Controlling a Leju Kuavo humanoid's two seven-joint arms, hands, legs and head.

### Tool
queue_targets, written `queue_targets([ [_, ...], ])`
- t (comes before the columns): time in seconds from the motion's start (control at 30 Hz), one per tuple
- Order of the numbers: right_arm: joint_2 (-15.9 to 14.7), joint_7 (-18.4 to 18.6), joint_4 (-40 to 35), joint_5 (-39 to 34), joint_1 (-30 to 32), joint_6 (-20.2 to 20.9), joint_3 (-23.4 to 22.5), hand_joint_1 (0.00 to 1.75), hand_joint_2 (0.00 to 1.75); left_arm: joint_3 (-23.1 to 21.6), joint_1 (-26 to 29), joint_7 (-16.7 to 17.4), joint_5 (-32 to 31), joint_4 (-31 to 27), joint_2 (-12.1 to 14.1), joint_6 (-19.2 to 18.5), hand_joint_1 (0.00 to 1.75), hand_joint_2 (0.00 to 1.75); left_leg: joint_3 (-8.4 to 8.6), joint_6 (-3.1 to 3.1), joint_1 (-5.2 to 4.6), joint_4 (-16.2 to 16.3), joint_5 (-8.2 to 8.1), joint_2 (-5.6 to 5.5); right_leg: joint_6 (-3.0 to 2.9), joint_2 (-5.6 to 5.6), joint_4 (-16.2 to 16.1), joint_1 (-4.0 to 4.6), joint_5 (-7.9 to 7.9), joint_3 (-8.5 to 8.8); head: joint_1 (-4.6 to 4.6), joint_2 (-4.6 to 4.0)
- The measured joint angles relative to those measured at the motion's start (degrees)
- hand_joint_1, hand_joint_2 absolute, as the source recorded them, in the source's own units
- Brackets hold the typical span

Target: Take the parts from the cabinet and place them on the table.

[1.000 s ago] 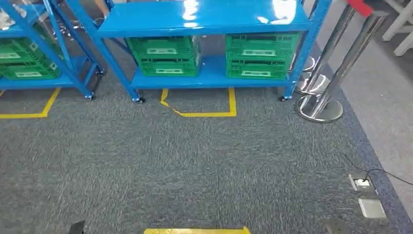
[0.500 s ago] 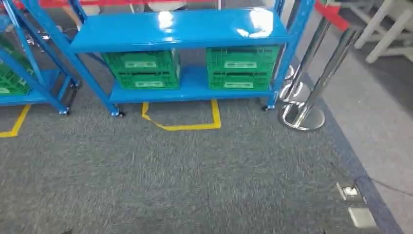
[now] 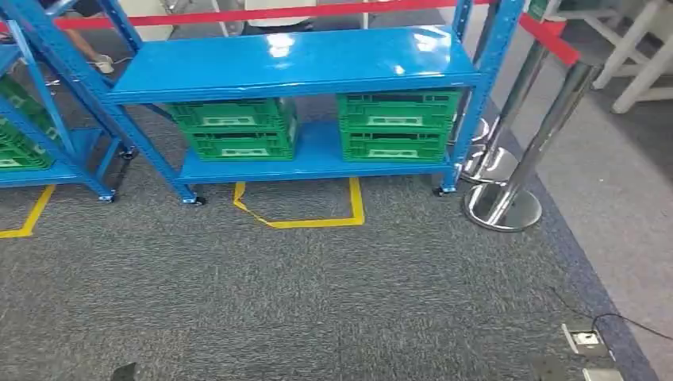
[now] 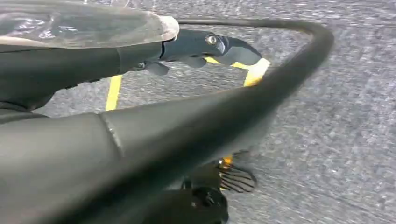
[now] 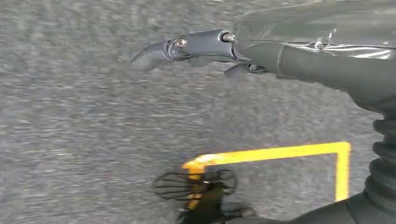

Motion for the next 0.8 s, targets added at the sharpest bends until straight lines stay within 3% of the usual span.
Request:
queue_targets([
  [0.07,0.00,0.02,0.00,0.00,-0.01,0.02,0.00,0.00,1.75,-0.02,0.02,0.00,0.00,0.00,-0.07,0.00,0.00,0.00,-5.34,-0.31,0.24,6.59,-4.49,0.02,0.03,0.12,-0.07,0.05,-0.59,0.34,-0.33,0.00],
  [0.1,0.00,0.00,0.02,0.00,0.02,0.02,0.00,0.00,1.75,-0.02,0.21,0.00,0.02,0.00,-0.13,0.00,0.00,0.00,-7.03,-0.29,0.23,7.92,-5.31,0.02,0.06,0.24,-0.10,0.08,-0.98,0.76,-0.46,0.00],
  [0.13,0.00,0.00,0.02,0.00,0.02,0.02,0.00,0.00,1.75,-0.02,0.28,0.00,0.04,0.00,-0.15,0.00,0.00,0.00,-7.52,-0.13,0.20,6.74,-4.37,0.02,0.05,0.38,-0.11,0.17,-1.41,1.21,-0.83,0.00],
  [0.2,0.02,0.00,0.02,0.00,0.00,0.13,0.02,0.00,1.75,0.00,0.38,0.00,0.09,0.00,-0.06,0.07,0.00,0.00,-5.44,0.97,-0.17,-1.81,1.67,0.01,0.05,0.38,-0.21,0.41,-2.12,2.34,-1.31,0.00],
  [0.23,0.04,-0.02,0.02,0.00,-0.03,0.13,0.02,0.00,1.75,0.00,0.37,0.00,0.18,0.00,-0.04,0.09,0.00,0.00,-3.67,1.79,-0.68,-6.92,5.26,0.09,0.13,0.35,-0.28,0.48,-2.48,2.60,-1.44,0.00],
  [0.27,0.22,-0.02,0.02,0.00,-0.11,0.11,0.02,0.00,1.75,0.00,0.45,0.00,0.22,0.02,0.26,0.13,0.00,0.00,-2.76,2.91,-1.22,-10.18,7.45,0.13,0.16,0.31,-0.35,0.26,-2.80,2.72,-1.48,0.00],
  [0.3,0.37,-0.04,0.02,0.00,-0.20,0.09,0.02,0.00,1.75,-0.02,0.44,0.00,0.24,0.00,0.26,0.13,0.00,0.00,-2.67,3.06,-1.38,-9.82,4.01,-0.14,0.68,0.77,-0.77,0.31,-3.27,2.93,-1.31,0.00],
  [0.33,0.35,0.00,0.00,0.00,-0.37,0.07,0.02,0.00,1.75,0.00,0.17,-0.07,0.26,0.00,0.35,0.13,0.00,0.00,-2.12,2.92,-1.42,-10.71,4.18,-0.26,1.11,0.51,-1.39,0.24,-3.57,3.33,-1.61,0.00],
  [0.37,0.35,-0.04,0.00,0.00,-0.39,0.00,0.02,0.00,1.75,0.00,0.23,-0.09,0.28,0.00,0.44,0.13,0.00,0.00,-1.54,3.13,-1.24,-12.13,4.25,-0.43,1.28,0.51,-0.51,0.39,-2.35,4.82,-1.64,0.00],
  [0.4,0.35,-0.09,0.00,-0.02,-0.38,0.00,0.02,0.00,1.75,0.00,0.26,-0.11,0.28,0.00,0.44,0.13,0.00,0.00,-0.76,3.68,-1.06,-12.60,4.79,-0.36,1.70,0.54,-1.09,0.43,-1.93,5.16,-1.62,0.00],
  [0.43,0.35,-0.09,0.00,-0.13,-0.39,0.00,0.02,0.00,1.75,0.02,0.44,-0.11,0.24,0.02,0.44,0.13,0.00,0.00,0.48,3.88,-0.38,-13.53,6.75,-0.22,1.90,0.51,-0.98,0.57,-3.08,4.89,-1.60,0.00],
  [0.47,0.35,-0.15,0.00,-0.22,-0.33,0.00,0.04,0.00,1.75,0.02,0.55,-0.11,0.17,0.02,0.44,0.11,0.00,0.00,1.27,3.48,-0.40,-13.57,6.66,0.14,2.27,0.34,0.68,0.55,-3.88,4.76,-1.31,0.00],
  [0.5,0.37,-0.18,0.00,-0.37,-0.39,-0.02,0.07,0.00,1.75,0.00,0.49,-0.11,0.15,0.02,0.44,0.09,0.00,0.00,1.65,3.65,-0.37,-13.54,6.52,0.16,2.53,0.33,4.68,0.32,-5.09,2.67,-0.81,0.00],
  [0.53,0.35,-0.37,0.00,-0.59,-0.43,-0.09,0.04,0.00,1.75,0.00,0.42,-0.11,0.11,0.02,0.44,0.07,0.00,0.00,1.88,3.61,-0.37,-13.51,6.28,0.17,2.99,0.31,9.81,0.07,-6.88,-0.50,-0.46,0.00],
  [0.57,0.35,-0.44,0.02,-0.83,-0.40,-0.11,0.04,0.00,1.75,0.00,0.42,-0.11,0.00,0.00,0.44,0.00,0.00,0.00,2.17,3.53,-0.34,-13.51,5.91,0.16,3.40,0.31,13.31,-0.06,-8.70,-2.86,-0.52,0.00],
  [0.6,0.35,-0.50,0.02,-0.90,-0.33,-0.15,0.04,0.00,1.75,0.00,0.47,-0.11,0.00,0.02,0.39,0.00,0.00,0.00,2.58,3.40,-0.25,-13.50,5.40,0.10,3.60,0.28,15.79,-0.25,-10.67,-4.99,-0.22,0.00],
  [0.63,0.35,-0.50,0.04,-1.09,-0.11,-0.18,0.04,0.00,1.75,0.00,0.63,-0.11,-0.02,0.02,0.31,0.00,0.00,0.00,3.18,3.20,-0.09,-13.49,4.87,0.01,3.87,0.24,15.60,-0.43,-10.98,-5.74,-0.02,0.00],
  [0.67,0.35,-0.59,0.04,-1.31,0.12,-0.20,0.04,0.00,1.75,0.00,0.74,-0.11,-0.02,0.02,0.24,0.00,0.00,0.00,3.97,2.91,0.10,-13.47,4.28,-0.10,4.12,0.23,13.11,-0.59,-9.62,-5.50,0.18,0.00],
  [0.7,0.35,-0.72,0.07,-1.46,0.17,-0.31,0.04,0.00,1.75,0.00,0.84,-0.11,-0.02,0.02,0.20,0.00,0.00,0.00,4.88,2.62,0.28,-13.44,3.61,-0.10,4.41,0.20,8.88,-0.81,-6.70,-4.53,0.57,0.00],
  [0.73,0.35,-0.89,0.11,-1.49,0.18,-0.41,0.04,0.00,1.75,0.00,0.84,-0.11,-0.02,0.02,0.17,0.00,0.00,0.00,5.76,2.28,0.46,-13.43,2.94,-0.07,4.62,0.17,4.09,-1.06,-2.82,-3.30,0.87,0.00],
  [0.77,0.35,-0.96,0.22,-1.57,0.36,-0.48,0.04,0.00,1.75,0.00,0.89,-0.11,-0.07,0.02,0.20,0.00,0.00,0.00,6.21,1.83,0.45,-13.40,2.21,0.00,4.60,-0.10,0.75,-1.28,2.19,-2.71,1.33,0.00],
  [0.8,0.35,-1.00,0.33,-1.66,0.44,-0.50,0.04,0.00,1.75,0.00,0.72,-0.11,-0.13,0.07,0.26,0.02,0.00,0.00,6.59,1.47,0.39,-12.88,1.89,-0.06,4.18,-0.39,0.69,-0.81,0.20,-3.47,1.38,0.00],
])
